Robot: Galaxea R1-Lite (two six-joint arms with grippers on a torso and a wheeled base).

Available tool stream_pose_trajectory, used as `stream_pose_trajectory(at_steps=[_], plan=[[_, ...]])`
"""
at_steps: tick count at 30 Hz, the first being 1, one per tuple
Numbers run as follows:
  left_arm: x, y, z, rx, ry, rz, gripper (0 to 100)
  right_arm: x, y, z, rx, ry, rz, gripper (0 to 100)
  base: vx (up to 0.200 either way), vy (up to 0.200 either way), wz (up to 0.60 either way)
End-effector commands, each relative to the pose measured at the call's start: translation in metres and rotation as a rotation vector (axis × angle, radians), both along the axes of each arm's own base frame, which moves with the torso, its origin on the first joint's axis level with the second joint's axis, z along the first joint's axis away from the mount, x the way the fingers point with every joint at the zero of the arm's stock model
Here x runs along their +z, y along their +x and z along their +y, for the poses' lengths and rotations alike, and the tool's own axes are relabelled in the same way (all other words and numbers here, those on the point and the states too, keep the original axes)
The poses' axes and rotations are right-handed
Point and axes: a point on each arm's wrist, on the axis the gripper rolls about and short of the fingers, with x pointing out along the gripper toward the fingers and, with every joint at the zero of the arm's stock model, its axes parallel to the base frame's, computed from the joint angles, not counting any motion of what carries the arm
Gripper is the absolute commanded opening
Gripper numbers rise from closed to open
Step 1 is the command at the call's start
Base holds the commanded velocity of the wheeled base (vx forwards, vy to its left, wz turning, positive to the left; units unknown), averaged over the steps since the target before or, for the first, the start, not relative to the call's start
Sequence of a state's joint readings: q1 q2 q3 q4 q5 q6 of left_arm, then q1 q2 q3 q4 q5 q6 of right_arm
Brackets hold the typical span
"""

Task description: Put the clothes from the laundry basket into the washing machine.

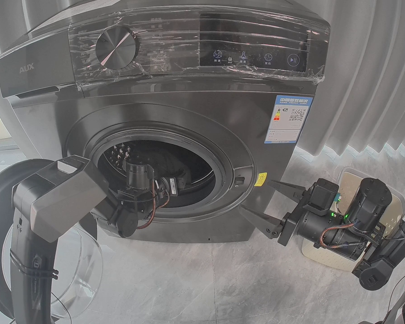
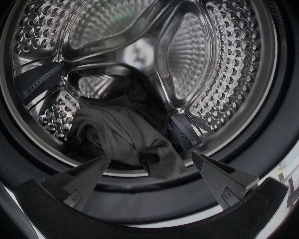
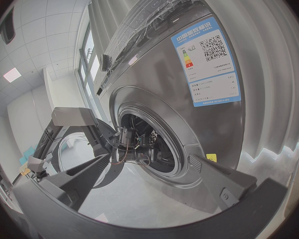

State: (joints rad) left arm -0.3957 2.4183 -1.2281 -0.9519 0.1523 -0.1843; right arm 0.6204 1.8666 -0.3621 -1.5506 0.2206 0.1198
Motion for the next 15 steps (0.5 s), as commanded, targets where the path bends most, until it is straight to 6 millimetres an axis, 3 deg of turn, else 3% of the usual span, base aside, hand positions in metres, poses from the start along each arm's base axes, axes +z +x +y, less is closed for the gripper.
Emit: stream_pose_trajectory(at_steps=[1,4,9,15], plan=[[0.004,-0.019,-0.006,-0.037,0.005,0.028,100,0.000,0.000,0.000,0.001,-0.001,0.001,100,0.000,0.000,0.00],[0.003,-0.040,-0.006,-0.098,0.015,0.083,100,0.000,0.000,0.000,0.001,0.000,0.000,100,0.000,0.000,0.00],[0.003,-0.054,-0.004,-0.117,0.020,0.090,100,0.000,0.000,0.000,0.001,-0.001,0.001,100,0.000,0.000,0.00],[0.010,-0.108,-0.007,-0.192,0.047,0.137,100,0.000,-0.001,0.000,0.003,-0.001,0.001,100,0.000,0.000,0.00]])
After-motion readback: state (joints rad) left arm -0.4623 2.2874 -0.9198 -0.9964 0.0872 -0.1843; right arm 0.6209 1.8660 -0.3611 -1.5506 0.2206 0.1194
